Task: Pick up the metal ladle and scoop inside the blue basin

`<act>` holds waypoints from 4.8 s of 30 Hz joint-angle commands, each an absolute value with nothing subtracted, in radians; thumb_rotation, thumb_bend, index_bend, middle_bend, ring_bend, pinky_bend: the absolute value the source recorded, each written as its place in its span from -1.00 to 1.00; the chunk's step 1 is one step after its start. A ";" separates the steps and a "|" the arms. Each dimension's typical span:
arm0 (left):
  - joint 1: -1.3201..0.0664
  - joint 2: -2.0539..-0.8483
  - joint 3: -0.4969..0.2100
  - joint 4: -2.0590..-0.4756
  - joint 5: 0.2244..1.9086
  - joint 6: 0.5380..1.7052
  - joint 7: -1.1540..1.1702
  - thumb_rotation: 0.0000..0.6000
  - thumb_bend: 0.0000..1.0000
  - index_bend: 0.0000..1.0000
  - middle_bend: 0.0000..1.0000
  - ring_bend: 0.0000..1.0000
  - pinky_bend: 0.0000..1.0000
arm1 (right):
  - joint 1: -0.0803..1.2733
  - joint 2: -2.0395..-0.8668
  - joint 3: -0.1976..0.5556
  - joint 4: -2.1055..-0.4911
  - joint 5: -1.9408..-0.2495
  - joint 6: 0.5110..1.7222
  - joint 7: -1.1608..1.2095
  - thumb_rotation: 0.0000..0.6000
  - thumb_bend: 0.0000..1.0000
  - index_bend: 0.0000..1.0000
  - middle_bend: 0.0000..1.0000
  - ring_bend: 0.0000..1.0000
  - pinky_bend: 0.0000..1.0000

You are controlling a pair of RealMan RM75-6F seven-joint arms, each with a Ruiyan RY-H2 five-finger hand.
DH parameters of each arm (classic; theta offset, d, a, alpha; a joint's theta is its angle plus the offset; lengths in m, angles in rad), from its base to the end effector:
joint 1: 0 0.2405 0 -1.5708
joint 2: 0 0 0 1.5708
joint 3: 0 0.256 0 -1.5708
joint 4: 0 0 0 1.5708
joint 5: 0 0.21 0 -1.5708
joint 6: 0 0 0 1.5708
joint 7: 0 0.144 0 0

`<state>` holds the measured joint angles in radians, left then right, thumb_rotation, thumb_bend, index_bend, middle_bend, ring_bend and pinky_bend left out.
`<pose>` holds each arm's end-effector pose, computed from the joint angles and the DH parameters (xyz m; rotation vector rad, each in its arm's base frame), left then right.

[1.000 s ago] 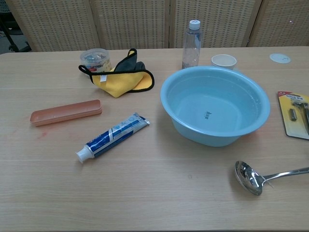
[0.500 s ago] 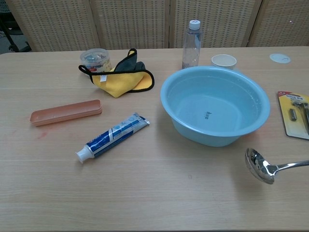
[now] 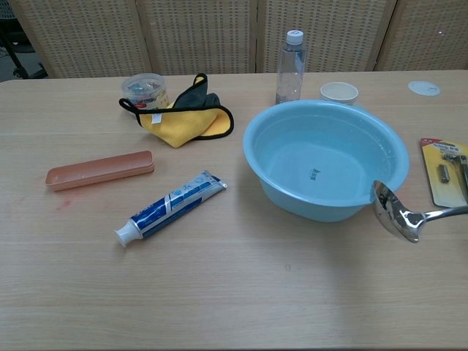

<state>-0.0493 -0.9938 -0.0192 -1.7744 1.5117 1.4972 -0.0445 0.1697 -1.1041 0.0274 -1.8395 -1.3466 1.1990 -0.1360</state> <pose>-0.2938 0.1622 0.1802 -1.3589 -0.9964 -0.9368 -0.2801 -0.1879 0.1077 1.5180 -1.2123 0.7686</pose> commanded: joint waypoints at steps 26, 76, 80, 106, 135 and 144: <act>-0.056 -0.984 -0.023 -1.767 1.500 1.482 -0.080 1.00 -1.00 -1.00 -1.00 -1.00 -1.00 | 0.653 -1.368 0.359 -1.993 -0.666 1.367 -0.996 1.00 0.58 0.69 0.97 0.87 1.00; -0.060 -0.975 -0.027 -1.766 1.482 1.469 -0.105 1.00 -1.00 -1.00 -1.00 -1.00 -1.00 | 0.737 -1.684 0.074 -1.108 -1.091 1.386 -1.152 1.00 0.60 0.69 0.97 0.87 1.00; -0.061 -0.978 -0.027 -1.767 1.481 1.467 -0.096 1.00 -1.00 -1.00 -1.00 -1.00 -1.00 | 0.713 -1.661 0.053 -1.144 -1.120 1.386 -1.165 1.00 0.60 0.69 0.97 0.87 1.00; -0.059 -0.984 -0.025 -1.770 1.486 1.473 -0.077 1.00 -1.00 -1.00 -1.00 -1.00 -1.00 | 0.657 -1.461 0.202 -1.745 -0.817 1.355 -1.275 1.00 0.66 0.69 0.97 0.87 1.00; -0.059 -0.982 -0.022 -1.771 1.489 1.471 -0.080 1.00 -1.00 -1.00 -1.00 -1.00 -1.00 | 0.737 -1.376 0.329 -1.970 -0.638 1.432 -1.198 1.00 0.70 0.70 0.97 0.87 1.00; -0.058 -0.981 -0.022 -1.771 1.491 1.473 -0.085 1.00 -1.00 -1.00 -1.00 -1.00 -1.00 | 0.776 -1.374 0.337 -2.000 -0.596 1.479 -1.235 1.00 0.70 0.70 0.97 0.87 1.00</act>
